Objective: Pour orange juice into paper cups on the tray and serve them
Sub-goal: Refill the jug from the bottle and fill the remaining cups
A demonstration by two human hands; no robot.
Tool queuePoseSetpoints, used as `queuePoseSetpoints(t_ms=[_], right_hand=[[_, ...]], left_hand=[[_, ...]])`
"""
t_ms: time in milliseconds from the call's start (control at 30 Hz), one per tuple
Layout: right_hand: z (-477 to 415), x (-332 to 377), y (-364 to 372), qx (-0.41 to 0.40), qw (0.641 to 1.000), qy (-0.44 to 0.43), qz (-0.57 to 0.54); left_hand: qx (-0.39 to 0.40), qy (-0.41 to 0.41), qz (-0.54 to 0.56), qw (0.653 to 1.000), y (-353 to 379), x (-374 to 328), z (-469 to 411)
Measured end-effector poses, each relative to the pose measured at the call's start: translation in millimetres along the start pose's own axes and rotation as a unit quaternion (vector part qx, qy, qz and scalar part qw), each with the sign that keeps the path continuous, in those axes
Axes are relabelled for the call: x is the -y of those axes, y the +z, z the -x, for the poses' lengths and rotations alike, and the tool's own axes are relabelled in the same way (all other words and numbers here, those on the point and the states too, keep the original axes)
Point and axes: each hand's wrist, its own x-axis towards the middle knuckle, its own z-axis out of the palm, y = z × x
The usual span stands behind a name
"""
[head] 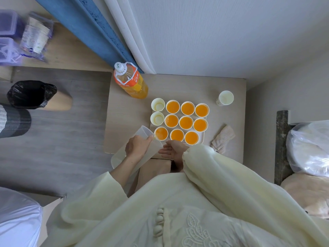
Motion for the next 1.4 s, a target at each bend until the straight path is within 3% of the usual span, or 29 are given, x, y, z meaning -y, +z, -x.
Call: queuePoseSetpoints(t_ms=[633, 1400], right_hand=[[-6.2, 1.5, -3.9, -0.015, 1.0, 0.003, -0.008], [-10.0, 5.7, -2.8, -0.005, 1.0, -0.008, -0.004]], left_hand=[[-0.002, 0.021, -0.01, 1.0, -0.9, -12.2, 0.4], [0.023, -0.03, 0.02, 0.999, -0.9, 12.8, -1.7]])
